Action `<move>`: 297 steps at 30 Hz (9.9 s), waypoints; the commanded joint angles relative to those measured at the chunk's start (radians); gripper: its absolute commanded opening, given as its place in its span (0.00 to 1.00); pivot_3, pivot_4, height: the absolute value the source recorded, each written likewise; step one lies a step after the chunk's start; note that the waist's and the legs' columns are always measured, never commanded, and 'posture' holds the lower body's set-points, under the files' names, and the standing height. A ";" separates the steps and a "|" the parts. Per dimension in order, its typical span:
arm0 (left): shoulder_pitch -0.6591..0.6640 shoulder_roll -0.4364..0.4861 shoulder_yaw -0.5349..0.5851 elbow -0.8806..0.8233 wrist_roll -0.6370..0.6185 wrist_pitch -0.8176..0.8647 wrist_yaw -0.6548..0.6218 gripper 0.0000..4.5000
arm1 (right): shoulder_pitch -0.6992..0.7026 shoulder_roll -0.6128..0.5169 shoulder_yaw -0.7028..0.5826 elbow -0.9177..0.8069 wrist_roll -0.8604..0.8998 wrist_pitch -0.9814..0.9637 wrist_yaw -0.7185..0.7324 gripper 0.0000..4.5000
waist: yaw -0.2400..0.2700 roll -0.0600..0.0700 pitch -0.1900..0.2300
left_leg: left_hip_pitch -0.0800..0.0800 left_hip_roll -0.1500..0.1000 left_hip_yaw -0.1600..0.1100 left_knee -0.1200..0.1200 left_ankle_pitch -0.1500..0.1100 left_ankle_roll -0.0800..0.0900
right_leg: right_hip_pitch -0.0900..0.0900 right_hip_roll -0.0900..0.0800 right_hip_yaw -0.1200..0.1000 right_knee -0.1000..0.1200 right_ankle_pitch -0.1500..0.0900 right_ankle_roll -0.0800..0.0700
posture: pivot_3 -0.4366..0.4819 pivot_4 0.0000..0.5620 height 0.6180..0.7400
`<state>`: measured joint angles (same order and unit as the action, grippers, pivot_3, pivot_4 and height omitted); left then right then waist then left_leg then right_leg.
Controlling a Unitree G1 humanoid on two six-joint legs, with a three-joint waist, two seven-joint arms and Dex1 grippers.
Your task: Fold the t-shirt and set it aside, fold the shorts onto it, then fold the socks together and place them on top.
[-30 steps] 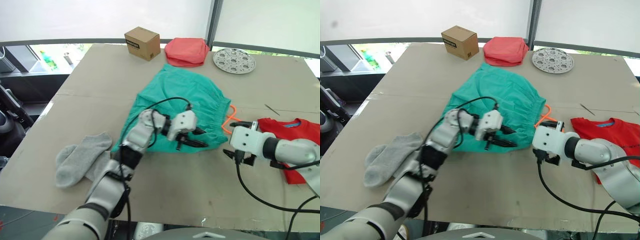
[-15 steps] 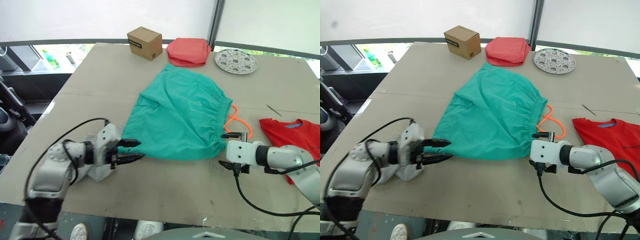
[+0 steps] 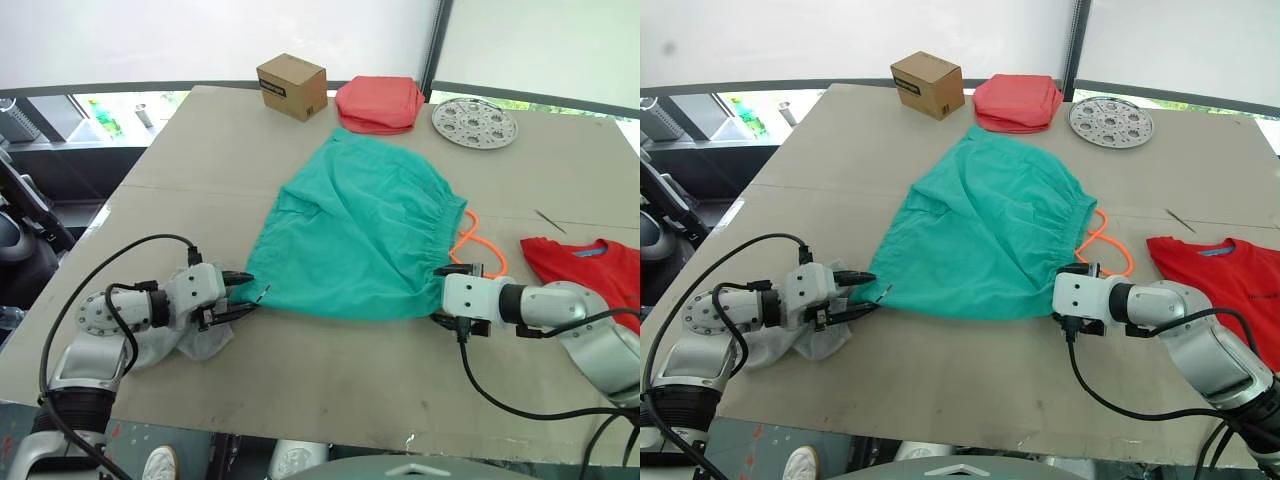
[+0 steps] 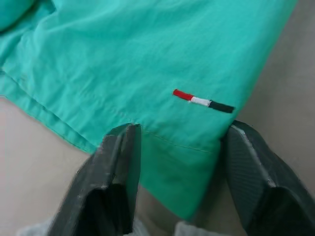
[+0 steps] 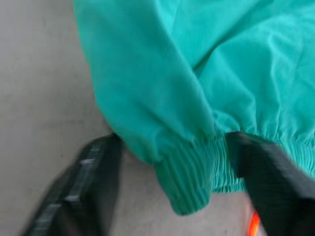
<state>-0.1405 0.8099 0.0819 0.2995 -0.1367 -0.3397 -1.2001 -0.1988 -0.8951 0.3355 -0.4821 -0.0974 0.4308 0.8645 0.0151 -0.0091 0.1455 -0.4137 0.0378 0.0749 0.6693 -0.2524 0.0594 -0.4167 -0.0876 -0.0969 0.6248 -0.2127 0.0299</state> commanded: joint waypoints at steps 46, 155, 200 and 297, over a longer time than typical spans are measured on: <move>-0.143 0.080 0.168 -0.478 -0.334 0.459 0.295 0.00 | -0.342 0.045 -0.318 0.088 0.233 0.134 -0.211 0.01 | -0.026 -0.012 0.011 | -0.003 0.001 0.024 -0.015 0.009 -0.005 | -0.004 -0.001 -0.012 -0.002 0.009 0.013 | 0.48 0.27 1.00; -0.158 -0.183 -0.014 -0.684 -0.551 0.997 0.255 0.80 | 0.216 0.027 -0.494 -0.360 0.089 0.149 -0.283 0.99 | -0.003 -0.004 0.004 | 0.000 0.000 0.015 -0.001 0.002 0.006 | 0.000 0.001 -0.008 0.001 0.001 0.005 | 0.48 0.27 1.00; -0.150 -0.182 -0.018 -0.697 -0.597 1.047 0.276 0.80 | 0.385 1.040 -0.607 -0.156 1.546 0.182 -1.491 0.99 | -0.007 0.000 0.005 | -0.001 0.002 0.012 -0.005 0.002 0.005 | -0.002 -0.001 -0.007 0.000 0.002 0.002 | 0.48 0.27 1.00; 0.046 -0.073 0.108 -0.734 -0.542 0.898 0.237 0.80 | -0.515 0.385 -0.209 0.633 0.504 0.451 -0.245 0.99 | -0.002 -0.004 0.008 | -0.002 0.000 0.014 -0.005 0.003 0.005 | -0.006 0.006 -0.001 -0.001 0.006 -0.005 | 0.48 0.27 1.00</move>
<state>-0.0996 0.7286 0.1603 -0.3862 -0.6708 0.5809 -0.9626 -0.6907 -0.4980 0.1327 0.1243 0.4236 0.8993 0.5914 0.0127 -0.0132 0.1537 -0.4159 0.0376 0.0890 0.6639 -0.2497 0.0640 -0.4229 -0.0811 -0.0985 0.6233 -0.2063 0.0246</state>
